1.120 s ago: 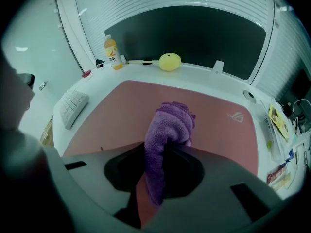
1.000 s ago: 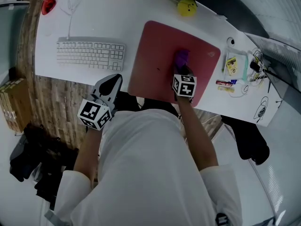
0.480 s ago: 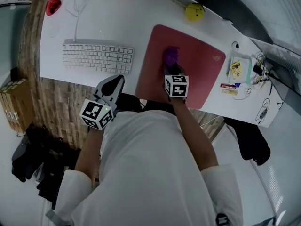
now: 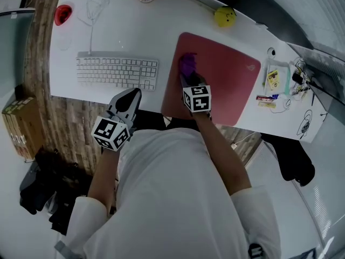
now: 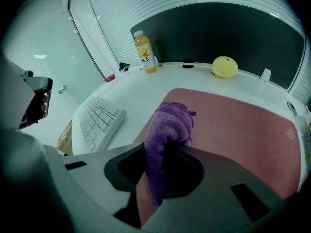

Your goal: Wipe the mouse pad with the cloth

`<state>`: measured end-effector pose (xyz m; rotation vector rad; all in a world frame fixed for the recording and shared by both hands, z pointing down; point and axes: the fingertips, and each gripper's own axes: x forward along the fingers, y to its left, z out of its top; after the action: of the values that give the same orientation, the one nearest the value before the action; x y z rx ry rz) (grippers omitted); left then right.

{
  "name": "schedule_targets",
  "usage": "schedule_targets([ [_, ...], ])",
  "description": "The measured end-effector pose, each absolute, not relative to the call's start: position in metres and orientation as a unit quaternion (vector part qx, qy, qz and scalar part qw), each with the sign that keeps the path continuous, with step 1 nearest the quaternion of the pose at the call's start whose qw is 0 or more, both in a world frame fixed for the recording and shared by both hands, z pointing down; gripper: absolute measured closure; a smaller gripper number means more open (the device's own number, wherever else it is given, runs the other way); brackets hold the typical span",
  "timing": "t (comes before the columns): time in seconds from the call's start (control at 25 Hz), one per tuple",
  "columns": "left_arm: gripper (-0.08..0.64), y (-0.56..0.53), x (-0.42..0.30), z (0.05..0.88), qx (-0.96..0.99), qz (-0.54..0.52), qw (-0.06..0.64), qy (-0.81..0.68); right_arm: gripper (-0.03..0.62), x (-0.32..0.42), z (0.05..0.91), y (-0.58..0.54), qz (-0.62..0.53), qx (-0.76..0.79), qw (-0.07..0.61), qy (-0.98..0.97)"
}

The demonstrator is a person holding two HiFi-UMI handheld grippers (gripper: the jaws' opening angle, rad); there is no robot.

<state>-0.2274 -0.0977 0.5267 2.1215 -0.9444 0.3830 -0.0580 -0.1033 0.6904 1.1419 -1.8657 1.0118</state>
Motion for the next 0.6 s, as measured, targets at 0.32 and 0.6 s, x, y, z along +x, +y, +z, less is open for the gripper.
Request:
schedule_targets([
  [0.32,0.543,-0.099,-0.241,0.524,0.834,0.157,0.382,-0.365,0.506,-0.108,0.685,-0.105,0.393,0.384,0.347,-0.760],
  [0.6,0.543,-0.101,-0.250,0.523,0.834,0.160,0.382,-0.364,0.506,-0.123,0.665,-0.122,0.379,0.374,0.338,-0.776],
])
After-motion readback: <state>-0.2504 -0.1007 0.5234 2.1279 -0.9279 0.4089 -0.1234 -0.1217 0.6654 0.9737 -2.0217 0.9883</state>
